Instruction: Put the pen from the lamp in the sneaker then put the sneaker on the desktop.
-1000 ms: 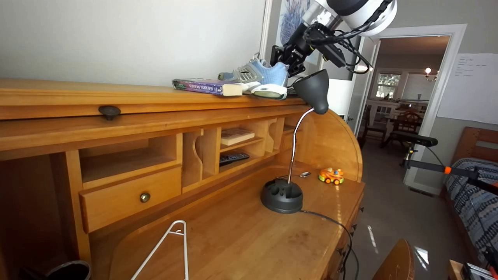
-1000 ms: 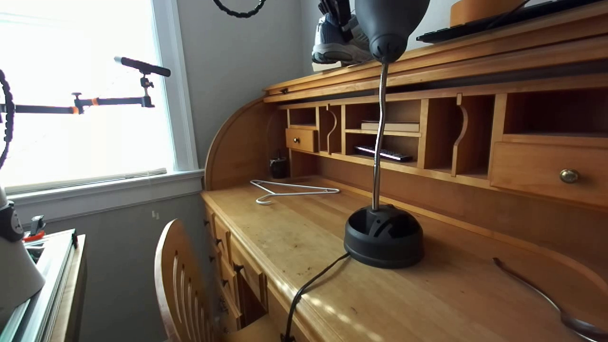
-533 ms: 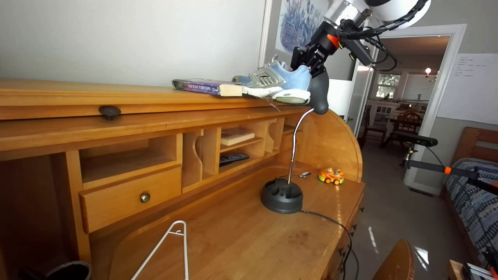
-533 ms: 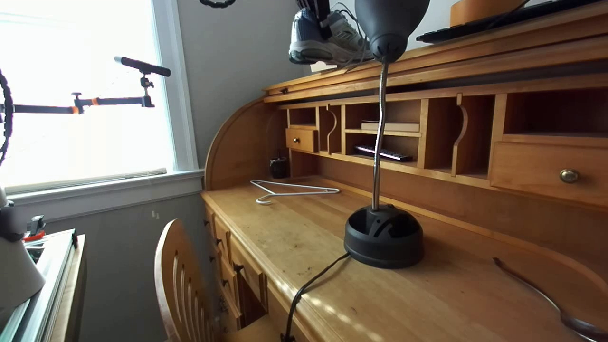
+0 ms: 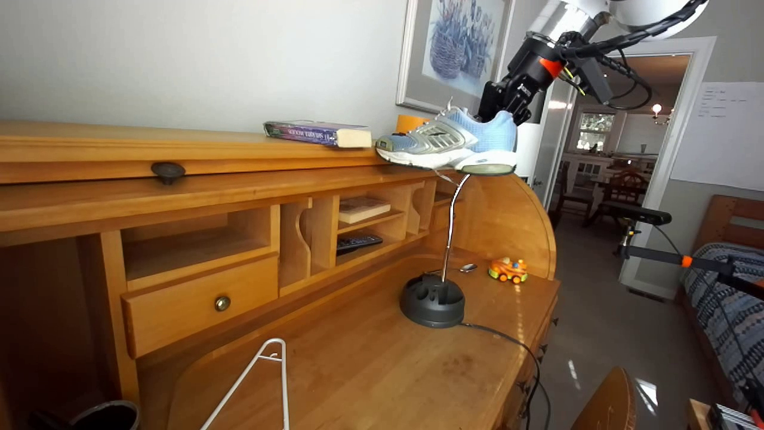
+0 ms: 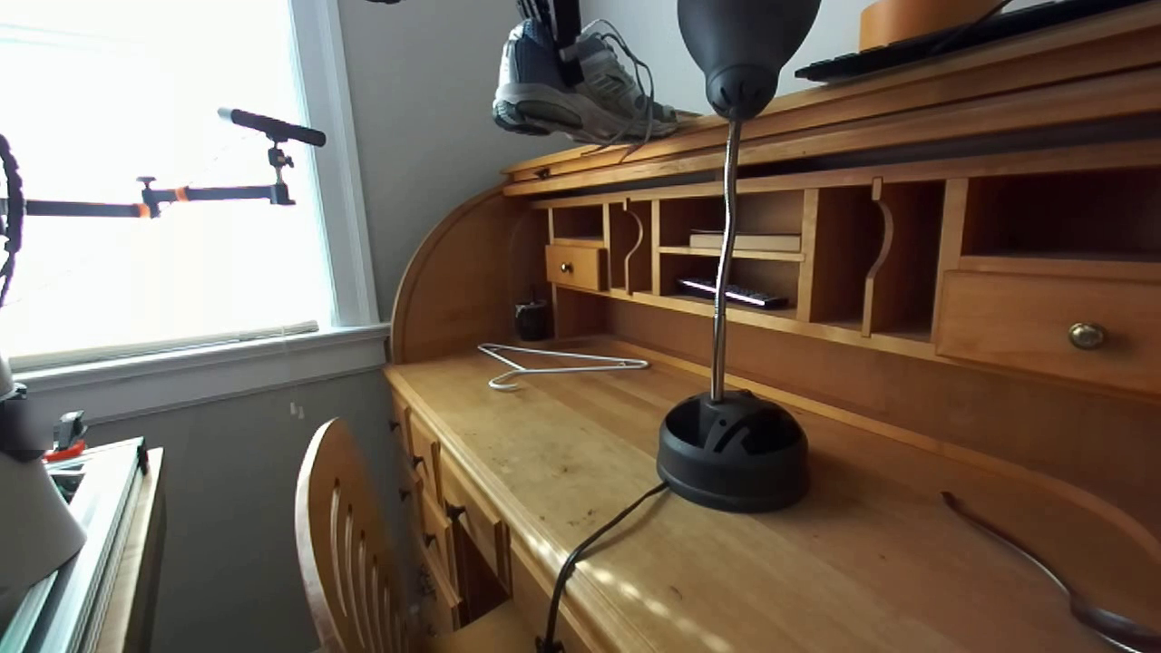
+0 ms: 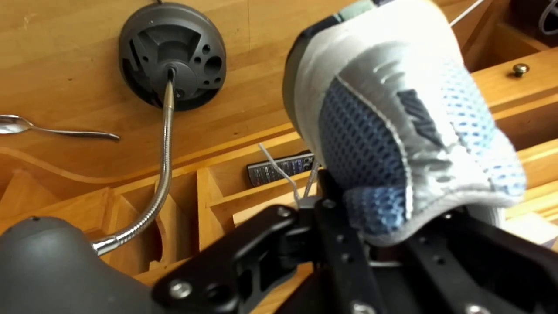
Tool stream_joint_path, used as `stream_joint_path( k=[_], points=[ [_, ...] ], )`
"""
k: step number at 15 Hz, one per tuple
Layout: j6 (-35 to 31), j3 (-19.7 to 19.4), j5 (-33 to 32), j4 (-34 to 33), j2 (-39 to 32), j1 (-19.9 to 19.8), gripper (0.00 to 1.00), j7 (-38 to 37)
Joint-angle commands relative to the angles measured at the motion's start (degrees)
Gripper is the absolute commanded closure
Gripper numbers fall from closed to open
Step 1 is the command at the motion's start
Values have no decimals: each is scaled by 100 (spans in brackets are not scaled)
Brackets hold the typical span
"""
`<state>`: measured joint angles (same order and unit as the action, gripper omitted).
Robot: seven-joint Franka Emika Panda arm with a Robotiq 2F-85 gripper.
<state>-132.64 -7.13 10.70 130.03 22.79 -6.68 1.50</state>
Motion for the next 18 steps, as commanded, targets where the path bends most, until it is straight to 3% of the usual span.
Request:
stream_joint_path(
  k=[1, 5, 11, 18],
  points=[
    [364, -73, -71, 341, 289, 57, 97, 146],
    [387, -27, -124, 618, 163, 68, 97, 204],
    [-823, 78, 44, 1172, -492, 289, 97, 294],
    [-1964, 219, 27, 1374, -1642, 454, 97, 191]
  ],
)
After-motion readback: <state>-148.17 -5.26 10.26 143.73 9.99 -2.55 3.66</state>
